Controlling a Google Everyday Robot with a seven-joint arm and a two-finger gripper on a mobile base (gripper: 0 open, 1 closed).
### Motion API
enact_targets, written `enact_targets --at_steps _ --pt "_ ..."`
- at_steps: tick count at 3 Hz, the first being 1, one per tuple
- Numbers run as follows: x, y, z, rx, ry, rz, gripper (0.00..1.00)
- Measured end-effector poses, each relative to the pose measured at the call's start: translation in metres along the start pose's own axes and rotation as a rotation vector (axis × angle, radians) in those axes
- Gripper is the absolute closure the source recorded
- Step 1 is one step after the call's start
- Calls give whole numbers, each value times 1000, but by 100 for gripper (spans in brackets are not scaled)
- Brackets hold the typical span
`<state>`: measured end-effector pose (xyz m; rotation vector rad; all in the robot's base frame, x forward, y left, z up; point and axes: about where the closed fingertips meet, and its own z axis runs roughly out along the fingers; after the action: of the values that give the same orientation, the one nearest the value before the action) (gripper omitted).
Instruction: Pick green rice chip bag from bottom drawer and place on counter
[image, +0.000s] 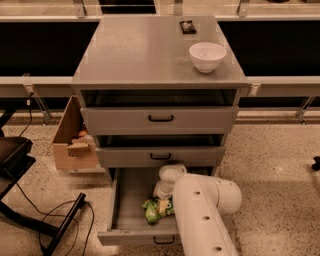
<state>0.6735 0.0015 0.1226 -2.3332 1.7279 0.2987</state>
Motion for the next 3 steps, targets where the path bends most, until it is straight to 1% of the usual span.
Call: enact_targets --at_steps 1,2,3 --pt "0 0 0 0 0 0 80" --pt "0 0 0 0 0 0 100" --pt "-2 0 -5 0 0 0 100"
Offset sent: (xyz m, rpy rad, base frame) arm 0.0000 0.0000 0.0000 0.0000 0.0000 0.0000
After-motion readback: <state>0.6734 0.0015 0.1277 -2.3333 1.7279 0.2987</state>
